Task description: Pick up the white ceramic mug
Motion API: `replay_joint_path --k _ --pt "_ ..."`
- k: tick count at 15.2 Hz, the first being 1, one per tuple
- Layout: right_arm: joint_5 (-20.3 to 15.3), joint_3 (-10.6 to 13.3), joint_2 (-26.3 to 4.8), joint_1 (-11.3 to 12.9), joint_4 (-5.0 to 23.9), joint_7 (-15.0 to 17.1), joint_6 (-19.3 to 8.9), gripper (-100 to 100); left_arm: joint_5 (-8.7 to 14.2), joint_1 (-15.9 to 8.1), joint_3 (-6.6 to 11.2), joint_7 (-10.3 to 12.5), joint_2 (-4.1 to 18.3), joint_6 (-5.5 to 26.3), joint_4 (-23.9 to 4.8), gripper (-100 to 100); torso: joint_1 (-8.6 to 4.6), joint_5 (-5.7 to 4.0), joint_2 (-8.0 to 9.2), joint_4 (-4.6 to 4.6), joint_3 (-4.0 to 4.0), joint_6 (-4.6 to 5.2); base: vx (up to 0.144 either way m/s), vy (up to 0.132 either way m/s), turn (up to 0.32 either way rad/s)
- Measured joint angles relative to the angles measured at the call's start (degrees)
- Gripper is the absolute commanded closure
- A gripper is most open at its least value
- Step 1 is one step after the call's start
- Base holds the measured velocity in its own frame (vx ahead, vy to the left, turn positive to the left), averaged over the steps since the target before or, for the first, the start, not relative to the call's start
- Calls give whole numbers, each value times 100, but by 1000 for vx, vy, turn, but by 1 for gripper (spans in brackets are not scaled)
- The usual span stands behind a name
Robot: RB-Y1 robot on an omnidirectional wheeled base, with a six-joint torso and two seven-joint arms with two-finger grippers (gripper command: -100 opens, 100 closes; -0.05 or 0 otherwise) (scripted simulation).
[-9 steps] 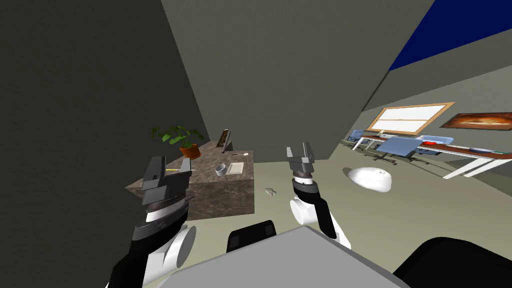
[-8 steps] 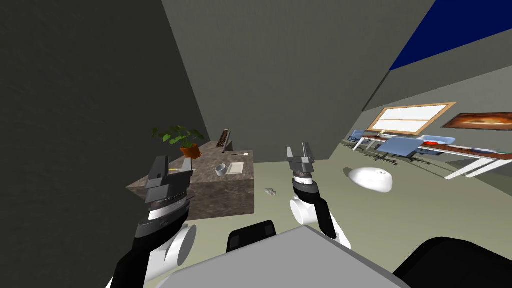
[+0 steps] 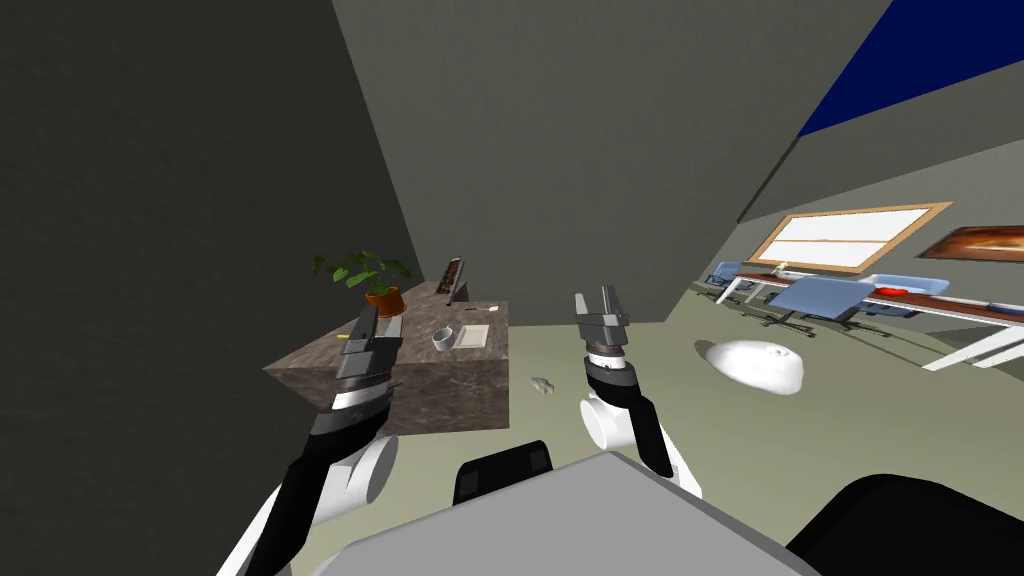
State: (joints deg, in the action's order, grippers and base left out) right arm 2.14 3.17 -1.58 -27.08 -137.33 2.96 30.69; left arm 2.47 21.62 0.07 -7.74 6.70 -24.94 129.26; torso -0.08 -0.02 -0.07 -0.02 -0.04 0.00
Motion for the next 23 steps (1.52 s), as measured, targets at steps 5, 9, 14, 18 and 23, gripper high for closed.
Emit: replay_joint_path --k 5,9,14,18,23 --pt "0 0 0 0 0 0 0 0 -3 -353 28 -54 118 559 -241 -100 0 0 0 0 0 0 8 -20 53" --pt "0 0 0 0 0 0 0 0 10 -678 73 -86 231 1024 -596 -100 1 0 0 0 0 0 6 -20 45" --pt "0 0 0 0 0 0 0 0 18 -994 103 -136 321 1561 -915 -100 1 0 1 0 1 0 5 -17 41" --pt "0 0 0 0 0 0 0 0 45 -1356 156 -161 426 2020 -1267 -100 1 0 1 0 1 0 3 -19 48" --pt "0 0 0 0 0 0 0 0 44 -1664 169 -220 466 2533 -1571 -100 1 0 1 0 1 0 4 -15 33"
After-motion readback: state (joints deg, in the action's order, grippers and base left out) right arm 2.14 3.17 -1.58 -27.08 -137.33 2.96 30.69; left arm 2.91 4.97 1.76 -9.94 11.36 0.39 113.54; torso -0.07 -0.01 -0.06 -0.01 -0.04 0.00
